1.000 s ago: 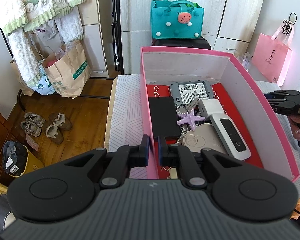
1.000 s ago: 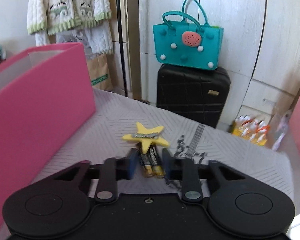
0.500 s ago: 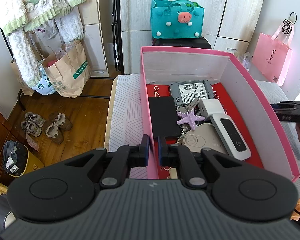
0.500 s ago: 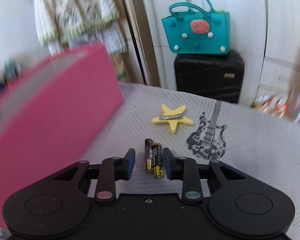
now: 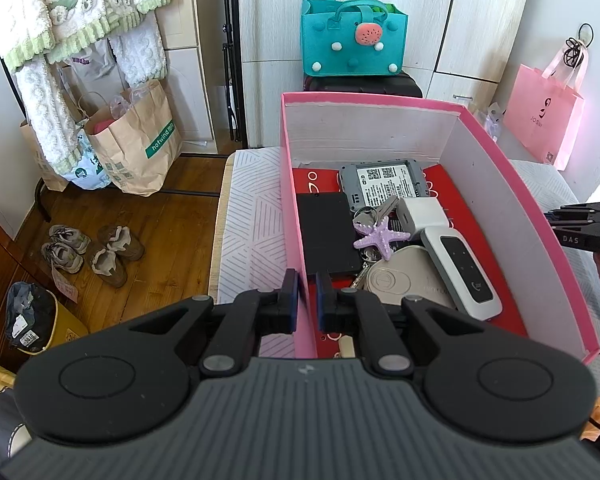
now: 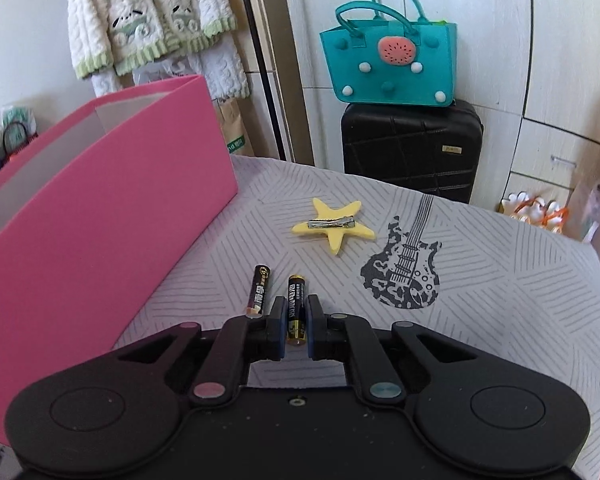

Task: Organize rigid objects
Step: 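Close the right gripper on one AA battery, then carry the AA battery with the right gripper into the pink box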

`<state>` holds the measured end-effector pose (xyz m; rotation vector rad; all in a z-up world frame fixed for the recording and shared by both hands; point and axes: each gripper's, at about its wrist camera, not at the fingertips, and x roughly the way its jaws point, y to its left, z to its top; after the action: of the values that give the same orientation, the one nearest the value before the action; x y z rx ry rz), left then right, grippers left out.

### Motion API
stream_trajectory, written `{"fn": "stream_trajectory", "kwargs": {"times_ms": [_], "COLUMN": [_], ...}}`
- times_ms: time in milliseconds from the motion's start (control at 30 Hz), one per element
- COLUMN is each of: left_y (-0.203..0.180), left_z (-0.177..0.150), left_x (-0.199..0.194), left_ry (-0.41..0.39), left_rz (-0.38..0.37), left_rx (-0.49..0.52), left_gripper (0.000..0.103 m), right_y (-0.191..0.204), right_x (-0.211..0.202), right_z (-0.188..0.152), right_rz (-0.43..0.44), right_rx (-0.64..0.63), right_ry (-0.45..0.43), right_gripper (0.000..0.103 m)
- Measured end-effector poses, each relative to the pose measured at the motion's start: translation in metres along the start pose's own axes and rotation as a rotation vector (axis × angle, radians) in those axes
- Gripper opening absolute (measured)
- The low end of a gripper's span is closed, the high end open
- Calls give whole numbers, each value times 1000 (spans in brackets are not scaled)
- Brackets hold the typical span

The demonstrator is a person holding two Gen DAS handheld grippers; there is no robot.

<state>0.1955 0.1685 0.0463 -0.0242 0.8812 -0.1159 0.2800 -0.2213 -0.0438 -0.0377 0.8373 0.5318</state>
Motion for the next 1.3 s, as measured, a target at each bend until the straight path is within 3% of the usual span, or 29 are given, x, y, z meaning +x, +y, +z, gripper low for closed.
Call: {"fn": "stream_trajectory", "kwargs": {"times_ms": [233, 467, 600, 767, 900, 1033, 1300], "left_y": [0, 0, 0, -1, 1, -2, -1], "left_z": [0, 0, 1, 1, 2, 3, 2], "left_x": [0, 0, 1, 5, 4, 3, 1], "left_ry": [1, 0, 5, 9, 11, 19, 13], "left_rz": [2, 1, -5, -15, -24, -18, -19], "left_rx": [4, 2, 0, 29, 46, 80, 76], "left_gripper": [8, 8, 8, 8, 7, 7, 7], "right_y": [1, 8, 27, 67, 98, 123, 165], "right_x": [0, -37, -64, -94, -106, -104, -55], "right_z": [-2, 6, 17, 33, 40, 49, 40], "right_rz": [-21, -33, 41, 222, 414, 486, 561], "right_rx": [-1, 18, 7, -42, -97, -168, -223], "right_ry": [-28, -116, -160, -192, -135, -66, 92], "right_gripper": [10, 10, 10, 11, 11, 11, 11]}}
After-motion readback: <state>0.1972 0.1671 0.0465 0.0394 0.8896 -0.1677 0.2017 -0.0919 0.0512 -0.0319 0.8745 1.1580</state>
